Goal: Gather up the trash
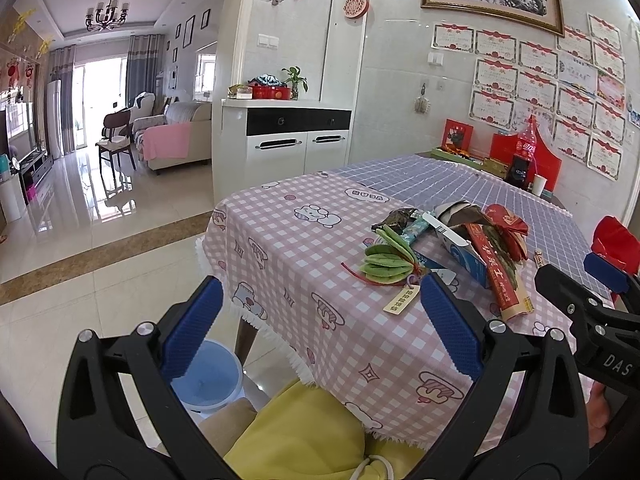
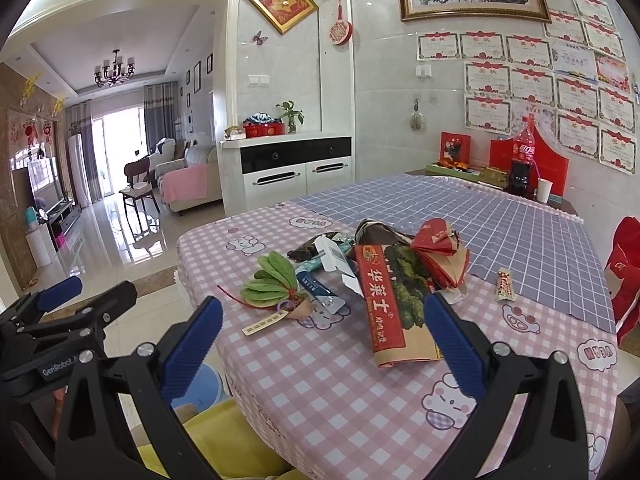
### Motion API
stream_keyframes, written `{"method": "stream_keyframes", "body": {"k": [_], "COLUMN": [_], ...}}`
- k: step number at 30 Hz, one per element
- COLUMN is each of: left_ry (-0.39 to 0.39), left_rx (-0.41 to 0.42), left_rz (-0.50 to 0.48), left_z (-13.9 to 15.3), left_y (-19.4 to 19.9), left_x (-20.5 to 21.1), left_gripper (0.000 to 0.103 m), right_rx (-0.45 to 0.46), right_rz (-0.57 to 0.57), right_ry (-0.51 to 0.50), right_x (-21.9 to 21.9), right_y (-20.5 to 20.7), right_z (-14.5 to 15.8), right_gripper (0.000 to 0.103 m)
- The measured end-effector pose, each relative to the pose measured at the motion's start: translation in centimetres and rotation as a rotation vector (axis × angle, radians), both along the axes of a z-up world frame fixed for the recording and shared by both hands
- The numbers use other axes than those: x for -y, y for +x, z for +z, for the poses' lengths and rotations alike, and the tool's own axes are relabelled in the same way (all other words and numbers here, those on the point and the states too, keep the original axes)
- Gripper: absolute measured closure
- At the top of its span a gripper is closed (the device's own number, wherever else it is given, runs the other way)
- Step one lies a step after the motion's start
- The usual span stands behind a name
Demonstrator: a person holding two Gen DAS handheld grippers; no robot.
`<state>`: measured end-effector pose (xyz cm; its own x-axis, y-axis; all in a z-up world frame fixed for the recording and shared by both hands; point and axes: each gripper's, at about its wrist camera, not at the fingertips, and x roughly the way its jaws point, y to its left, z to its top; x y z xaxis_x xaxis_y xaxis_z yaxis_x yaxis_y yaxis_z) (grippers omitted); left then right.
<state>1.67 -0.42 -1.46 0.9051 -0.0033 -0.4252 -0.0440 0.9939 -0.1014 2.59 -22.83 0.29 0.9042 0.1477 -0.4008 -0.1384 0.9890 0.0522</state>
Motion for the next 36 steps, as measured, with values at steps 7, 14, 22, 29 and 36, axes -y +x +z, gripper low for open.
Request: {"method": "stream_keyframes", "body": {"k": [7, 14, 22, 29, 36], "left_ry": [0.001, 0.002, 0.003, -0.005, -0.003], "left_rx": [0.003, -0.007, -0.024, -0.086, -0.205], "left_rz": [-0.007, -0.006, -0.014, -0.003, -0.053], "left_z": [0.0, 0.0, -0.2, -0.8, -2.8], "left_y": [0.1, 0.2, 0.5, 2.2, 5.1], "left_x": [0.0, -0.1, -0.1, -0.3, 0.6], "left_gripper": [0.006, 0.006, 0.006, 0.006, 0.006], "right_rx": [-0.015, -0.033, -0.038, -0.055, -0.107], "right_rz": [-0.018, -0.009, -0.007, -0.009, -0.035], "right_ry": [-0.006, -0.002, 0.0, 0.015, 0.025], "right_x": [-0.1, -0.2, -0.4, -0.2, 0.3], "right_y": [0.3, 0.6, 0.7, 1.5, 3.5], "right_z": [-0.3, -0.8, -1.0, -0.9, -2.0], "right_gripper": [0.004, 0.004, 0.004, 0.004, 0.004]}}
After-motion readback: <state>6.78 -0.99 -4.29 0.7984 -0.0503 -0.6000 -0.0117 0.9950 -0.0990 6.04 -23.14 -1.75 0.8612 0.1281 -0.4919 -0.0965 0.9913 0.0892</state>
